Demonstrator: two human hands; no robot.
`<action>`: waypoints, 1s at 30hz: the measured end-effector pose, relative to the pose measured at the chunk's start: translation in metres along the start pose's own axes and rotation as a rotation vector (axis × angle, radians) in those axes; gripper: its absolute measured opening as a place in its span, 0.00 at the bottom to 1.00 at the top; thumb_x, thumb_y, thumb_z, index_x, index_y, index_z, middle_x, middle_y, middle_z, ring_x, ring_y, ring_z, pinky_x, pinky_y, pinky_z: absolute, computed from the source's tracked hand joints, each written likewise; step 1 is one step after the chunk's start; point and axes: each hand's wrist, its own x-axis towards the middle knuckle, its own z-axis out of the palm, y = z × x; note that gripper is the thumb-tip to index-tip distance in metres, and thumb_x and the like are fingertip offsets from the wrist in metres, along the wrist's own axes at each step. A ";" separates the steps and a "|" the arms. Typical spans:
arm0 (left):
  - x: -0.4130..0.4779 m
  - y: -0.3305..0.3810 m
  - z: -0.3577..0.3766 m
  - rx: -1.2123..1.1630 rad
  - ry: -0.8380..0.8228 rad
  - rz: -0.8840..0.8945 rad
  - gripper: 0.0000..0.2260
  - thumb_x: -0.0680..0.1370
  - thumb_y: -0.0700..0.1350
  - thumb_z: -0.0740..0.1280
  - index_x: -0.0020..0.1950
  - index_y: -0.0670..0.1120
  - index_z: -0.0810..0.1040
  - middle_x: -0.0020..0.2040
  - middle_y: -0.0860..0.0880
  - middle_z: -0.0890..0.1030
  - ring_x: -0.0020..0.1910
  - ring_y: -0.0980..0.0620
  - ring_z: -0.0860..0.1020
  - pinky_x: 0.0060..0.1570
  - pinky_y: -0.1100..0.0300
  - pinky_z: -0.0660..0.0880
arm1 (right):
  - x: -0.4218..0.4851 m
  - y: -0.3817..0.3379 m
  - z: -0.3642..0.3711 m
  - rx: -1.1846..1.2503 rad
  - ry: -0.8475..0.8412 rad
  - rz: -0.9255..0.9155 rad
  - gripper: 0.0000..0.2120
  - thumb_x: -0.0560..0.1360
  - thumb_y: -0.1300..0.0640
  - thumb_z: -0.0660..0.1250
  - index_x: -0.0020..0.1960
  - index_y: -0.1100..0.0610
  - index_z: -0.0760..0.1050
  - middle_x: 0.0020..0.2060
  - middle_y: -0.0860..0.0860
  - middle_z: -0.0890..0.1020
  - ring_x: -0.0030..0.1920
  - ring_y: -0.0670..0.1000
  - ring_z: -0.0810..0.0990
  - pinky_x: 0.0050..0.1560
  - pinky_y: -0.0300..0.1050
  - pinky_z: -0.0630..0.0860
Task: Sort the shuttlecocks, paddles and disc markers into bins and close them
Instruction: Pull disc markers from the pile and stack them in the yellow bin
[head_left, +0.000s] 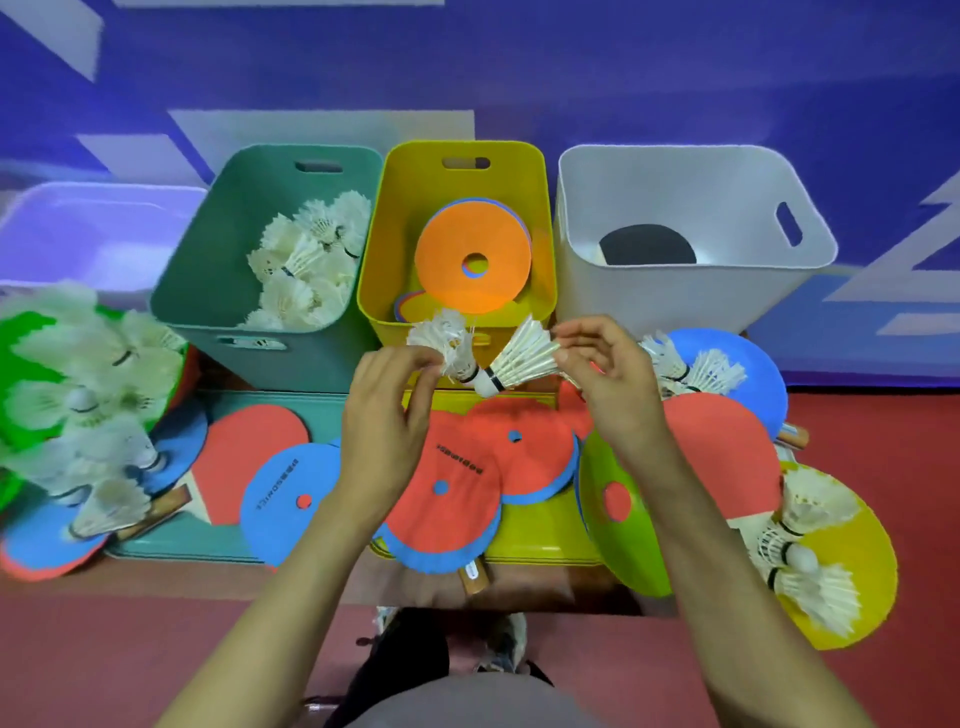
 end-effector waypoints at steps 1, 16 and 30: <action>0.004 -0.006 -0.010 0.017 0.038 -0.002 0.04 0.77 0.40 0.65 0.47 0.42 0.78 0.44 0.48 0.80 0.46 0.51 0.73 0.47 0.67 0.67 | 0.008 -0.006 0.013 0.004 -0.017 -0.018 0.15 0.73 0.72 0.64 0.46 0.52 0.74 0.42 0.48 0.79 0.40 0.39 0.76 0.44 0.31 0.73; 0.103 -0.165 -0.114 0.188 0.126 -0.105 0.03 0.76 0.38 0.67 0.48 0.42 0.78 0.46 0.46 0.80 0.48 0.44 0.76 0.49 0.62 0.66 | 0.100 -0.037 0.194 -0.080 -0.029 -0.123 0.16 0.74 0.70 0.64 0.45 0.48 0.74 0.42 0.46 0.78 0.41 0.39 0.75 0.43 0.30 0.72; 0.153 -0.242 -0.104 0.337 -0.398 -0.179 0.14 0.77 0.42 0.64 0.62 0.42 0.77 0.69 0.44 0.69 0.70 0.45 0.65 0.66 0.52 0.66 | 0.167 -0.024 0.280 -0.370 0.128 -0.251 0.10 0.75 0.67 0.62 0.49 0.53 0.75 0.45 0.49 0.78 0.43 0.46 0.75 0.46 0.33 0.72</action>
